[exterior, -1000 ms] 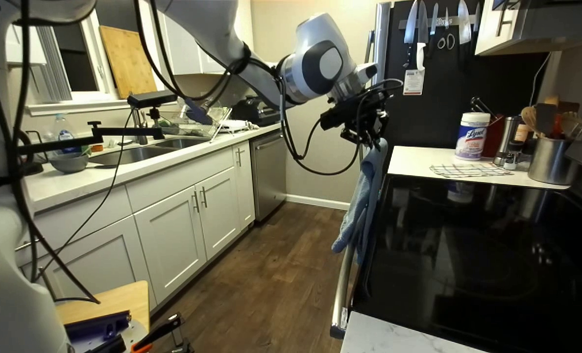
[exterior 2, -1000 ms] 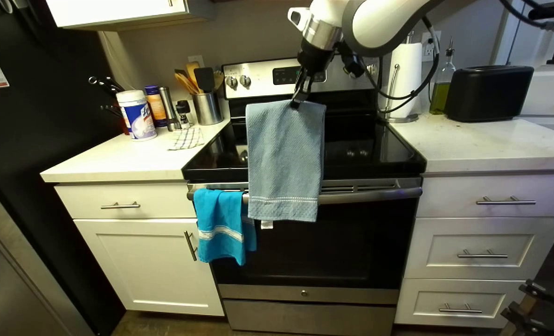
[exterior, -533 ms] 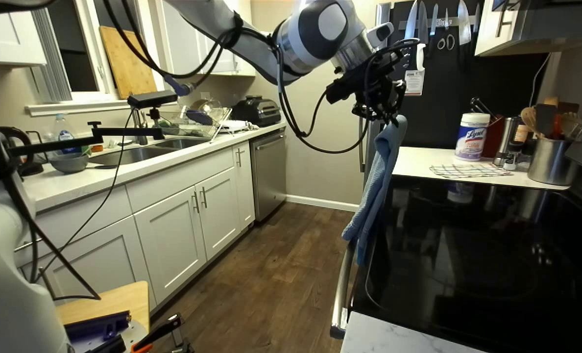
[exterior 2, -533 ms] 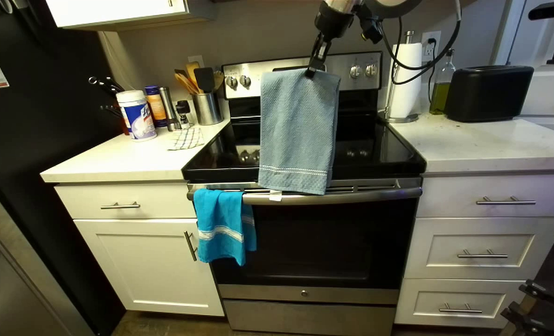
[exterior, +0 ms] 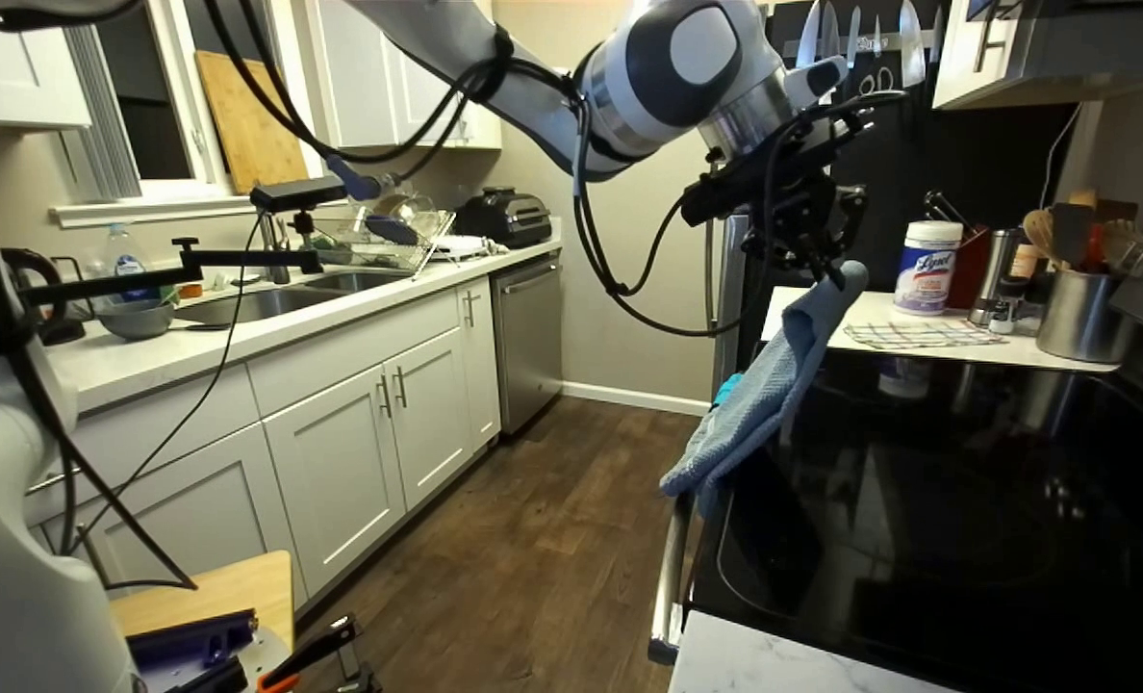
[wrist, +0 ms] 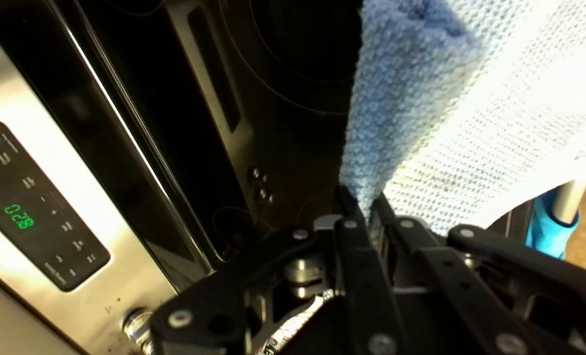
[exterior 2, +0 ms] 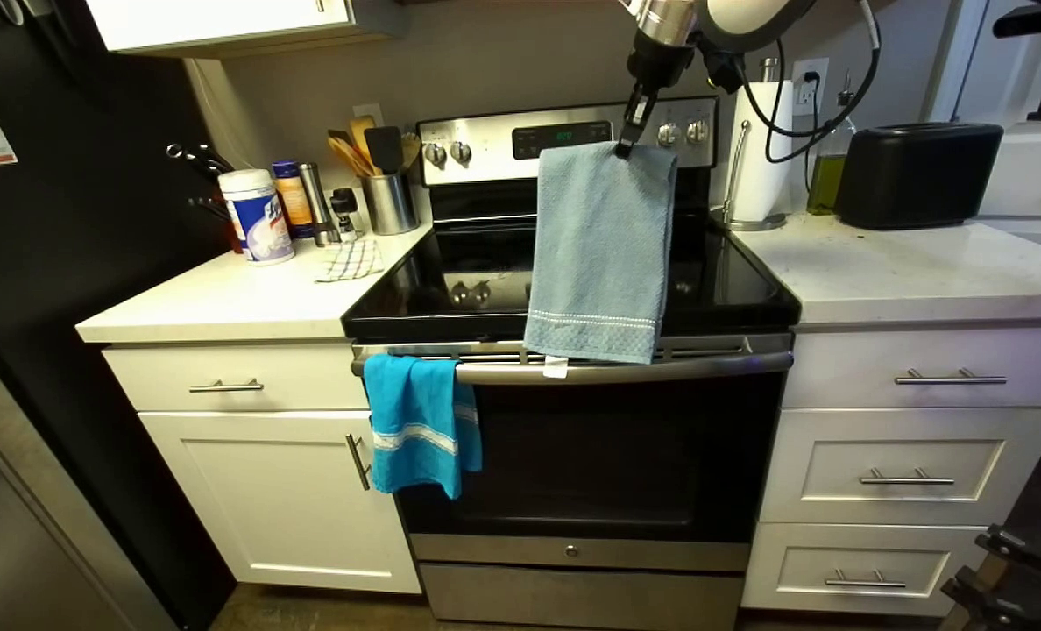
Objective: Put the light blue towel on the stovetop.
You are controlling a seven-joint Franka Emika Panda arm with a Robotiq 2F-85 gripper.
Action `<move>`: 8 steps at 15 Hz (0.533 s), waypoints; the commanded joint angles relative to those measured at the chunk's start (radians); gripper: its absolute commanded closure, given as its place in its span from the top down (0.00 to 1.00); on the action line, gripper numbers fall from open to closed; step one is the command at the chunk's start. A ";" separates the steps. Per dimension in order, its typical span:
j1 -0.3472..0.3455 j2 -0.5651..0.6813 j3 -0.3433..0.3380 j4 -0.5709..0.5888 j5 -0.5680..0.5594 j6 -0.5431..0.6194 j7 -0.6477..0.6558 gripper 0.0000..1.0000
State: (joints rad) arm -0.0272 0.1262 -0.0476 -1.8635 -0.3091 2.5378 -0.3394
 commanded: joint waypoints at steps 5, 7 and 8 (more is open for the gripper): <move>-0.049 0.141 -0.046 0.118 -0.008 -0.012 0.038 0.02; -0.057 0.185 -0.059 0.169 -0.005 -0.023 0.042 0.02; -0.061 0.203 -0.062 0.191 0.000 -0.027 0.041 0.02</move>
State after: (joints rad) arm -0.0729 0.2696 -0.1014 -1.7590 -0.3086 2.5375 -0.3174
